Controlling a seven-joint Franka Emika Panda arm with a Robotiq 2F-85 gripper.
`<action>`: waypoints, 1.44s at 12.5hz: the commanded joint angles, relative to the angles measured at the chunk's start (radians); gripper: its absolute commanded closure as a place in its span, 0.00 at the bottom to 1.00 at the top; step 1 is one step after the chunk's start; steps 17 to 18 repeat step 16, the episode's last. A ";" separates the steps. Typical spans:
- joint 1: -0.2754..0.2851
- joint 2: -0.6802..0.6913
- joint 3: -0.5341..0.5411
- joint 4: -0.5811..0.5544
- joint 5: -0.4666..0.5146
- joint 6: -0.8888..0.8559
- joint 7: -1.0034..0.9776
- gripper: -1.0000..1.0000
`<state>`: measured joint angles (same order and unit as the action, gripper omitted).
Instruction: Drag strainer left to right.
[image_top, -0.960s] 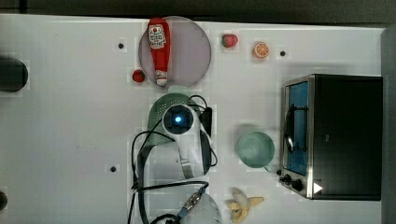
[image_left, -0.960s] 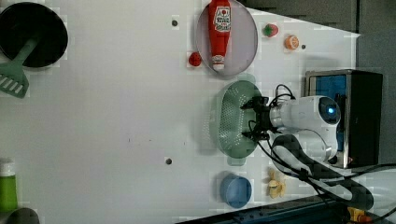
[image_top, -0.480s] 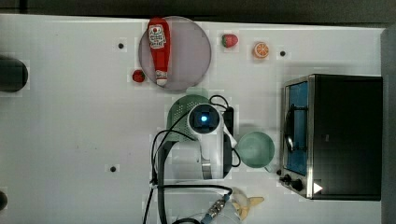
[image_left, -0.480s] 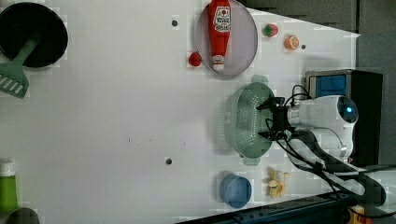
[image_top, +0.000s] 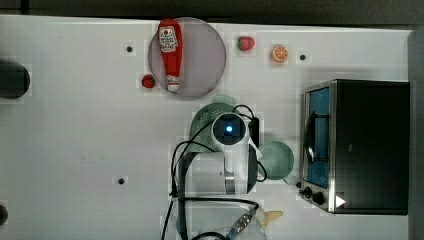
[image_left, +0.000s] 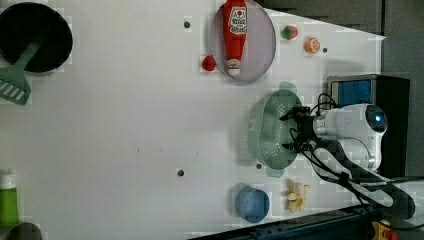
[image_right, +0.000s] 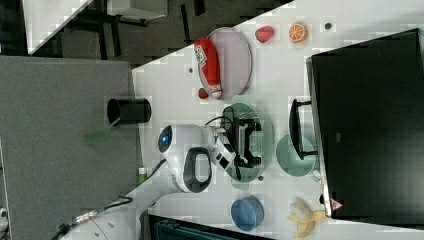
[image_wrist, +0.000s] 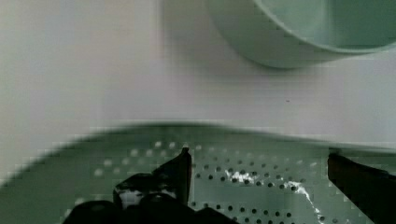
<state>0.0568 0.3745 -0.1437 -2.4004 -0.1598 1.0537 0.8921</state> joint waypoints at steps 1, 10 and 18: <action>0.026 -0.107 0.062 0.020 0.011 -0.002 -0.149 0.00; 0.024 -0.641 0.065 0.294 0.134 -0.780 -0.703 0.00; 0.022 -0.669 0.043 0.470 0.121 -0.948 -0.956 0.00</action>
